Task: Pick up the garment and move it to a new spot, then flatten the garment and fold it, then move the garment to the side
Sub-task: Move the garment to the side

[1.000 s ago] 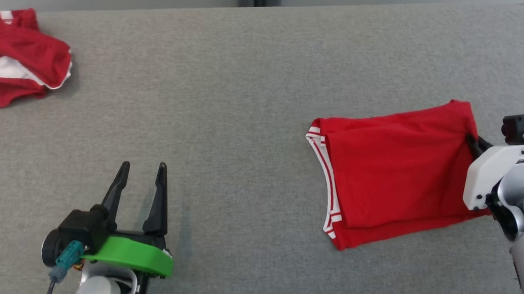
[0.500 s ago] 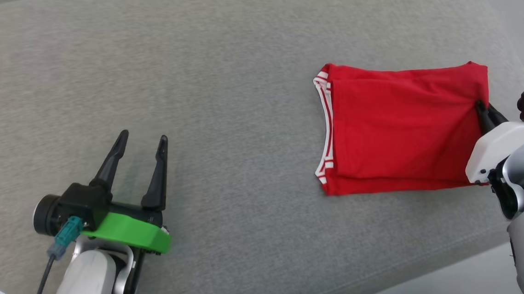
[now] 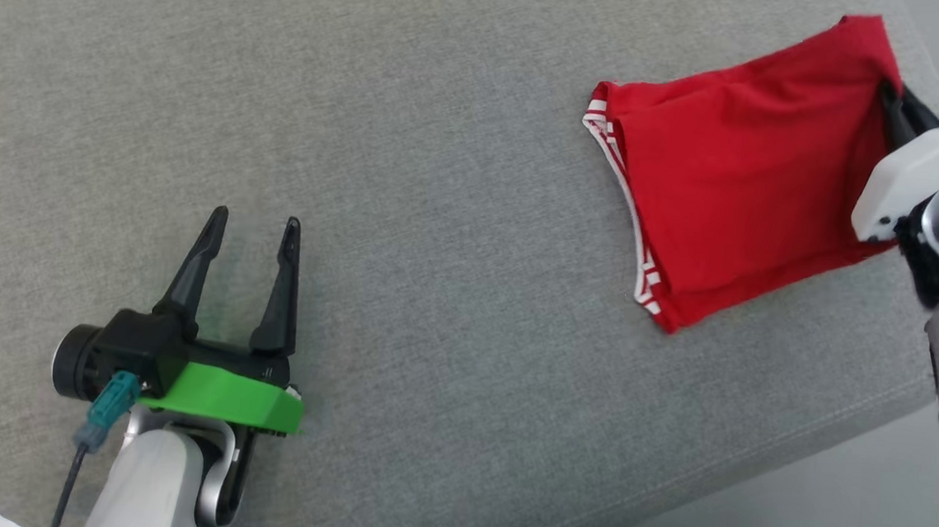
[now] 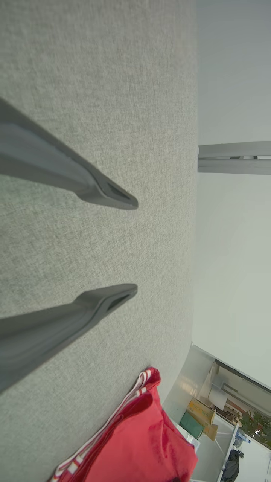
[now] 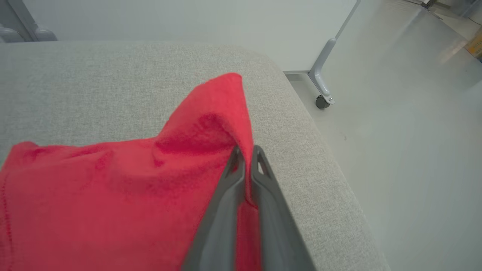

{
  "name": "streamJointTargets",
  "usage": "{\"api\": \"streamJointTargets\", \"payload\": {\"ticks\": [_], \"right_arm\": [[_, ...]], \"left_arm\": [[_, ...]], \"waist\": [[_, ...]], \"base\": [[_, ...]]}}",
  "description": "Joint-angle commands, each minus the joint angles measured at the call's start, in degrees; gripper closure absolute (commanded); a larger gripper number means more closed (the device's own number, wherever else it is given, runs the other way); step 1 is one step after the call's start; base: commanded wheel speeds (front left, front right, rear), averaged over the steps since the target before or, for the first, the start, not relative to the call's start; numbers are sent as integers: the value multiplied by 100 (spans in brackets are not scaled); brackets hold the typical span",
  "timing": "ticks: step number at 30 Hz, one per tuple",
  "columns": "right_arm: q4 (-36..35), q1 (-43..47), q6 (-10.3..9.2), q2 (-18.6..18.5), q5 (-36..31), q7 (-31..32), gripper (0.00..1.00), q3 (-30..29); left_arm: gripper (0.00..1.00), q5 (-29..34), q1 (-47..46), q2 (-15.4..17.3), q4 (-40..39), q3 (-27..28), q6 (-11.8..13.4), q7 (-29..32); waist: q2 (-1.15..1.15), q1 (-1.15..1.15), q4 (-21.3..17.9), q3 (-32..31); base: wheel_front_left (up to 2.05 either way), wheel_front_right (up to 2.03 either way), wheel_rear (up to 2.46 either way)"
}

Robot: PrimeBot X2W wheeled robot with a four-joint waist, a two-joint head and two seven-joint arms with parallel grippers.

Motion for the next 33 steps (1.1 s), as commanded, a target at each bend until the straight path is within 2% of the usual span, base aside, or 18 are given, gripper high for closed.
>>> {"api": "streamJointTargets", "payload": {"ticks": [1,9,15,16,17,18,19,25,33], "right_arm": [[53,-195,-9,-74,-65,1,100,-40],[567,-945,-9,-546,-351,4,100,-535],[924,-1031,-9,-910,-702,-224,98,-1149],[966,-1017,-9,-935,-755,-279,76,-1257],[1019,-986,-9,-944,-818,-366,31,-1378],[1073,-946,-9,-947,-881,-406,8,-1485],[1138,-894,-9,-927,-948,-470,0,-1593],[1304,-763,-9,-754,-1266,-756,0,-1911],[1242,-618,-9,-424,-1360,-1138,0,-1479]], "left_arm": [[0,-36,-105,51,-51,53,26,-4],[0,4,-123,73,-224,149,51,-4],[0,27,-25,65,-271,167,49,-4],[0,27,-10,59,-268,169,48,-4],[0,26,5,50,-257,169,46,-4],[0,23,18,44,-244,165,45,-4],[0,18,32,33,-227,162,42,-4],[0,-17,112,-37,-160,155,31,-4],[0,-85,258,-103,-42,236,13,-4]], "waist": [[0,0,228,93],[0,0,672,251],[0,0,880,281],[0,0,898,274],[0,0,920,256],[0,0,935,236],[0,0,949,206],[0,0,987,-58],[0,0,1103,-662]], "base": [[0,0,0],[0,0,0],[0,0,0],[0,0,0],[0,0,0],[0,0,0],[0,0,0],[0,0,0],[0,0,0]]}}
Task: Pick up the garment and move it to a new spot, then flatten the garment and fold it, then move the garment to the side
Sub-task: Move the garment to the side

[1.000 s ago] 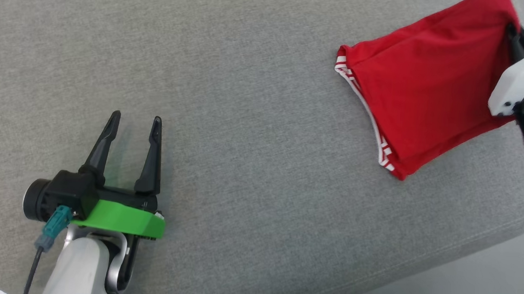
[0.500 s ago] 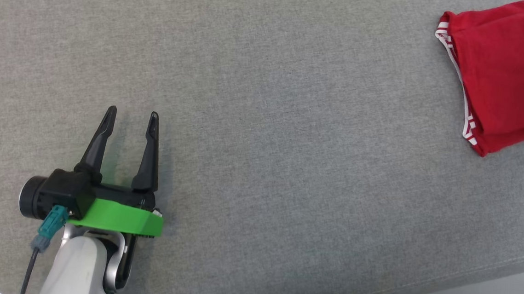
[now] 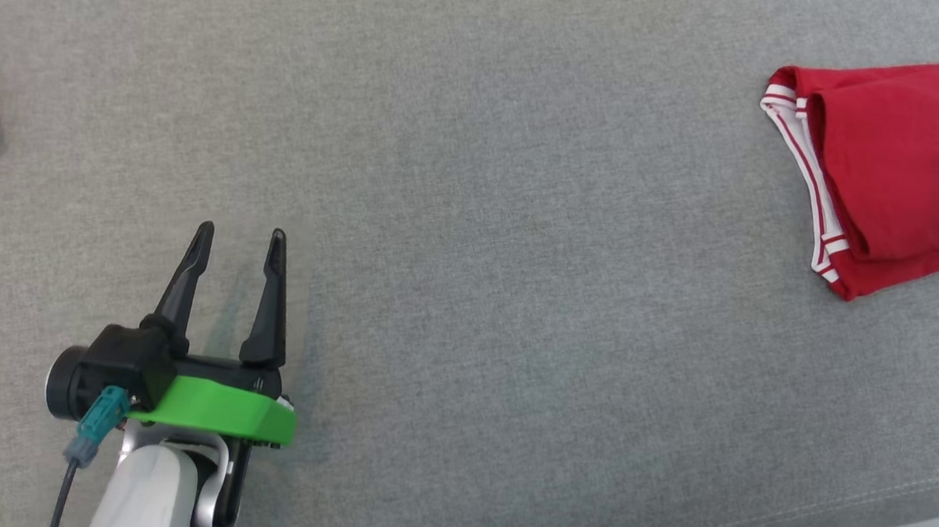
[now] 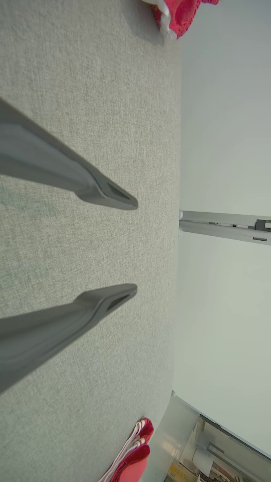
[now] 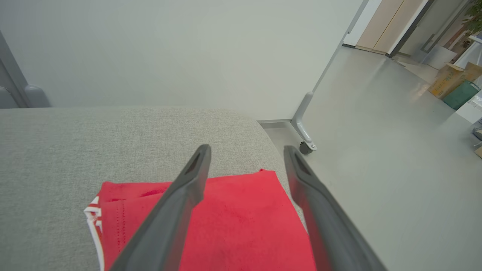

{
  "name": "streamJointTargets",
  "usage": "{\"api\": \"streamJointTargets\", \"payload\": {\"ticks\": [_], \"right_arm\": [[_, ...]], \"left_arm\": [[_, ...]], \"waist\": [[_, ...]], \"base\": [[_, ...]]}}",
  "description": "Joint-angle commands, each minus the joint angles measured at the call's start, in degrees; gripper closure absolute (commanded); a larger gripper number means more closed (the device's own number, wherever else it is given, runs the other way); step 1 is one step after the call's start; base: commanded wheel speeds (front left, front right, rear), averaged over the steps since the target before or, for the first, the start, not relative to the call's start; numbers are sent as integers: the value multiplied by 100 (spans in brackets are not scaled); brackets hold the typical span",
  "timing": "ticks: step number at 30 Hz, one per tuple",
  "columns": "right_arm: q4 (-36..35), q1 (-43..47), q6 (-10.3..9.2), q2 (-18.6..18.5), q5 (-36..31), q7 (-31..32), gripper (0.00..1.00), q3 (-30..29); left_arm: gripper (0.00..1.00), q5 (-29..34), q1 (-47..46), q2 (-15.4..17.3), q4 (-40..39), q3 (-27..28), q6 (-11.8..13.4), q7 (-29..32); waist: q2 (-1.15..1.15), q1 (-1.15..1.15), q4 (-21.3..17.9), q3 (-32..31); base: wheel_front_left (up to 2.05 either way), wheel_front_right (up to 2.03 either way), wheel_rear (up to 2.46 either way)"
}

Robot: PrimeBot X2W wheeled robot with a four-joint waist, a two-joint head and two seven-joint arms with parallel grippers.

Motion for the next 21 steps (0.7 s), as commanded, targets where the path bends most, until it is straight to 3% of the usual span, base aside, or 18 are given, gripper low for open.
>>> {"api": "streamJointTargets", "payload": {"ticks": [1,10,16,21], "right_arm": [[-30,157,-9,60,-13,-100,0,110],[-254,741,-10,575,360,-484,0,707],[-793,1677,-9,984,398,-630,0,574],[-1713,2730,-9,1466,347,-641,0,352]], "left_arm": [[0,-65,96,-5,42,46,-21,-4],[0,-156,308,-94,303,275,-41,-4],[0,-227,551,-156,464,400,-37,-4],[0,-215,890,-186,544,522,-41,-4]], "waist": [[0,0,111,-376],[0,0,540,-1228],[0,0,851,-1611],[0,0,991,-1874]], "base": [[0,0,0],[0,0,0],[0,0,0],[0,0,0]]}}
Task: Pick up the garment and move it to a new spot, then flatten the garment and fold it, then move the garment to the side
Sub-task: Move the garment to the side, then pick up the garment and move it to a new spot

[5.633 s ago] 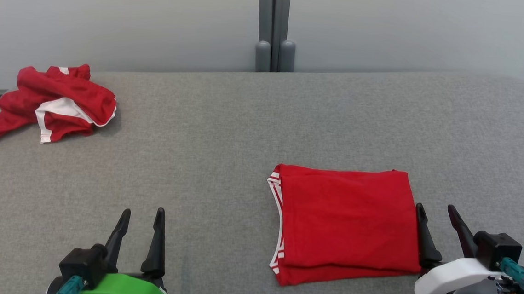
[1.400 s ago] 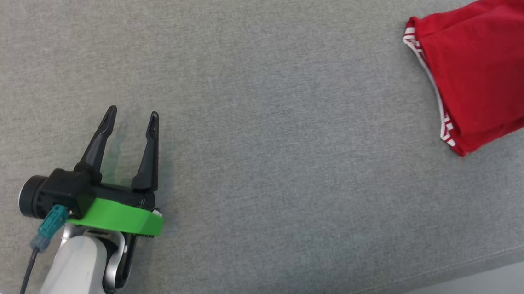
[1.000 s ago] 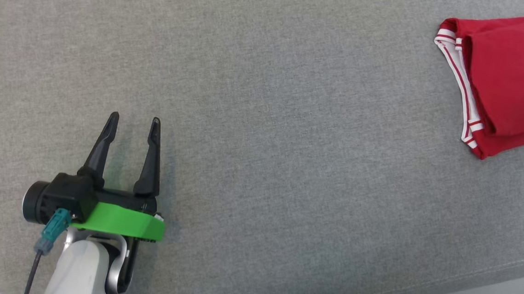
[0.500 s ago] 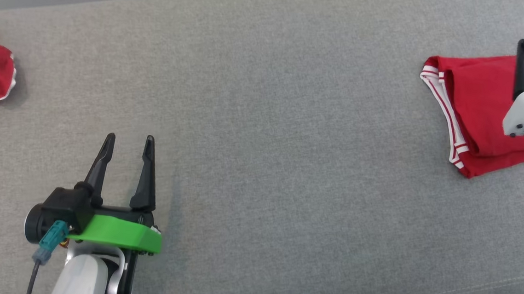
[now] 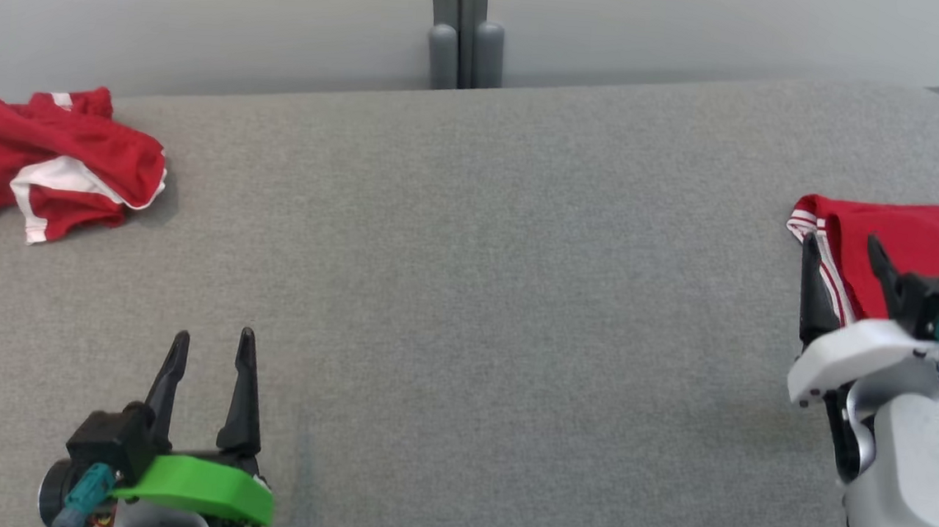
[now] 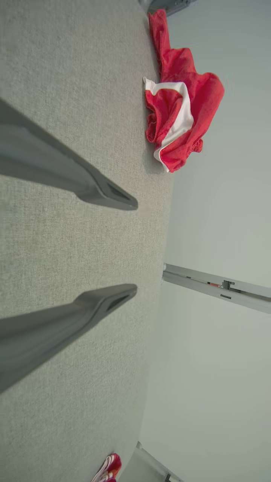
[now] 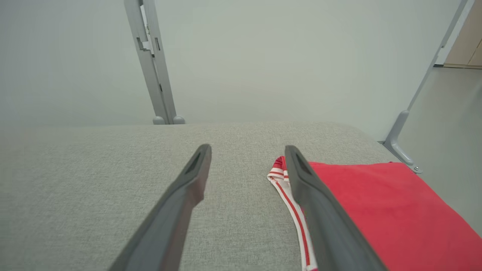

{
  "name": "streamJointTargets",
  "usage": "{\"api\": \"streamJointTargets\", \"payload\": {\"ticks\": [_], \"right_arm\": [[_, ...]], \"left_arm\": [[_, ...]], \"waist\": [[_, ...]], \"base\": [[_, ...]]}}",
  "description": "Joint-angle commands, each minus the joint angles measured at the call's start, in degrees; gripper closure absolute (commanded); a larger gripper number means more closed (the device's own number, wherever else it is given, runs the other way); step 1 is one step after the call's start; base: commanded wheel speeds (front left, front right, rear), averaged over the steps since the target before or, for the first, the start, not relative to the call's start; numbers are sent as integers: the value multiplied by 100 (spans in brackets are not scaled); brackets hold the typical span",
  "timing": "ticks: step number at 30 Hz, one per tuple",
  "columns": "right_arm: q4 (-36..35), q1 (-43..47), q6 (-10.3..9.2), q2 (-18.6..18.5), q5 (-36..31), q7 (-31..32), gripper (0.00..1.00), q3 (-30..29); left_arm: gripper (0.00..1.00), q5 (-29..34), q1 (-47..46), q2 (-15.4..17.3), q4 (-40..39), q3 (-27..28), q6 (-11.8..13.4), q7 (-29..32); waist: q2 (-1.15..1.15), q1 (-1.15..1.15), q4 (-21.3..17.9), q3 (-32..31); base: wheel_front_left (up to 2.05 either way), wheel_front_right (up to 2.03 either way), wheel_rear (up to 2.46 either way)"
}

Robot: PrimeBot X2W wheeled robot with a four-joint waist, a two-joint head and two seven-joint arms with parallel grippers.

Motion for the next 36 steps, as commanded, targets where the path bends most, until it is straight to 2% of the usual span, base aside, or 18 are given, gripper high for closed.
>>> {"api": "streamJointTargets", "payload": {"ticks": [1,5,12,29,36], "right_arm": [[-213,395,-9,69,1,-23,0,-44],[-834,1132,-9,194,184,-25,0,-20],[-1444,2152,-9,214,882,-26,0,485],[-1575,2352,-9,219,923,-27,0,807],[-1589,2370,-9,219,895,-27,0,816]], "left_arm": [[0,37,166,-8,41,38,-17,-4],[0,31,404,-28,64,63,-18,-4],[0,57,738,-51,43,28,-19,-3],[0,-56,653,-54,7,-173,43,-3],[0,-65,593,-54,32,-218,62,-3]], "waist": [[0,0,276,-343],[0,0,329,-462],[0,0,368,-523],[0,0,351,-499],[0,0,503,-490]], "base": [[0,0,0],[0,0,0],[0,0,0],[0,0,0],[0,0,0]]}}
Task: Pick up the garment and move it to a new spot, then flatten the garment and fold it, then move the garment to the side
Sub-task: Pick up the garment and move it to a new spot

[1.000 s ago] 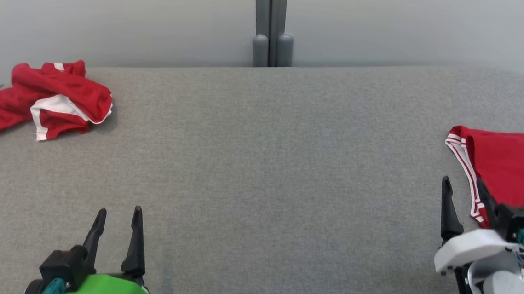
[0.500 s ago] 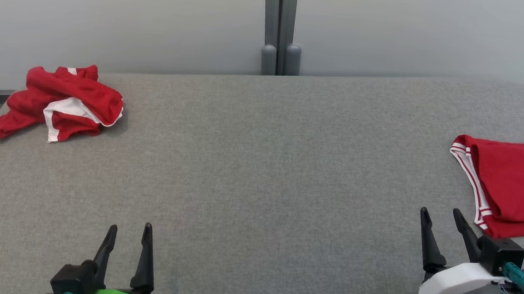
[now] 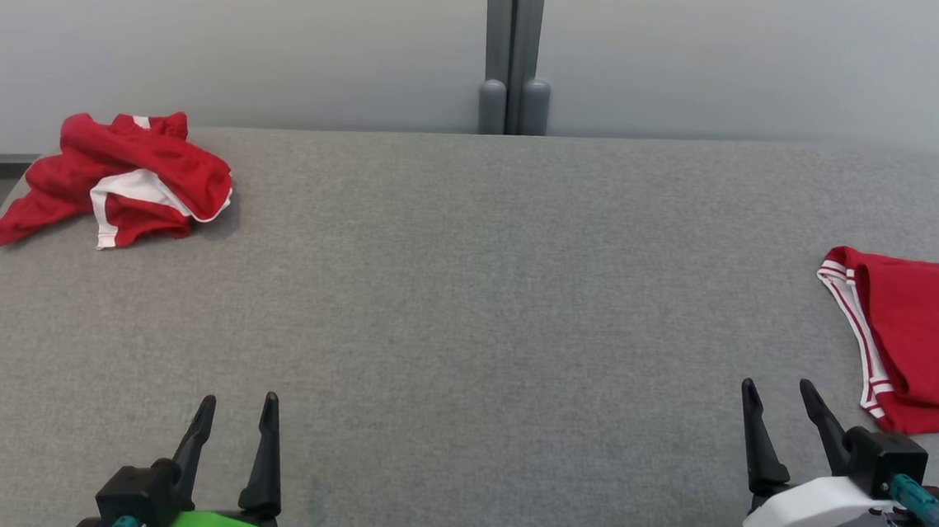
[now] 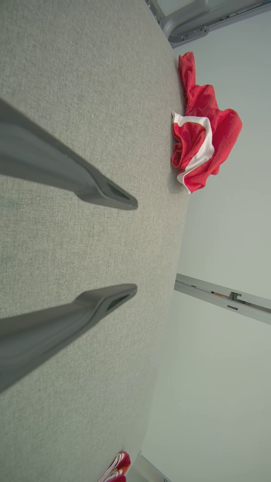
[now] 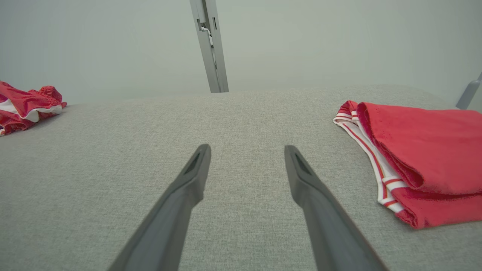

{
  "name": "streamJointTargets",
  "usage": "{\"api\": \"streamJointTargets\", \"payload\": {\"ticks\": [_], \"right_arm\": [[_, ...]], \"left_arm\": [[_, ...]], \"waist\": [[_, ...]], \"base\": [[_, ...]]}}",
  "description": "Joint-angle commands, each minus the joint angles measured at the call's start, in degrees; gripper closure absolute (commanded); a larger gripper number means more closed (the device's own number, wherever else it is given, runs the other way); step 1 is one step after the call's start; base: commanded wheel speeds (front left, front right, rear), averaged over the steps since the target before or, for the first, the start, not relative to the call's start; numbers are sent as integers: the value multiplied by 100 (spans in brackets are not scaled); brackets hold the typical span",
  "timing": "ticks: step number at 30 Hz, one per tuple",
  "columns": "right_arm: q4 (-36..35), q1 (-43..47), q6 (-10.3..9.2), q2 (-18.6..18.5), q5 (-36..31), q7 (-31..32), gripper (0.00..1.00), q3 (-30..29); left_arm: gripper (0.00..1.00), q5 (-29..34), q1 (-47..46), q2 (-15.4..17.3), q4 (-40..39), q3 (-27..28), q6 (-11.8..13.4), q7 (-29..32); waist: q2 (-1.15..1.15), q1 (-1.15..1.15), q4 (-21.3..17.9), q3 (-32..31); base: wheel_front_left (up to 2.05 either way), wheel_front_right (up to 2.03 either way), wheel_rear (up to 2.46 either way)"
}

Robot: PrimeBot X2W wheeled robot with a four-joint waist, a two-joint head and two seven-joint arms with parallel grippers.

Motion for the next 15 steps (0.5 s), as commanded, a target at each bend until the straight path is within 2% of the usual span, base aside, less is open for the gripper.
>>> {"api": "streamJointTargets", "payload": {"ticks": [1,6,15], "right_arm": [[-7,54,-9,-24,-34,-27,0,-15],[-39,98,-9,-23,-70,-27,0,-46],[-100,60,-9,-23,13,-27,0,-41]], "left_arm": [[0,-33,-75,9,12,-8,35,-3],[0,-66,-160,11,15,-73,51,-3],[0,-25,-234,13,-48,-49,77,-3]], "waist": [[0,0,106,10],[0,0,552,42],[0,0,1734,171]], "base": [[0,0,0],[0,0,0],[0,0,0]]}}
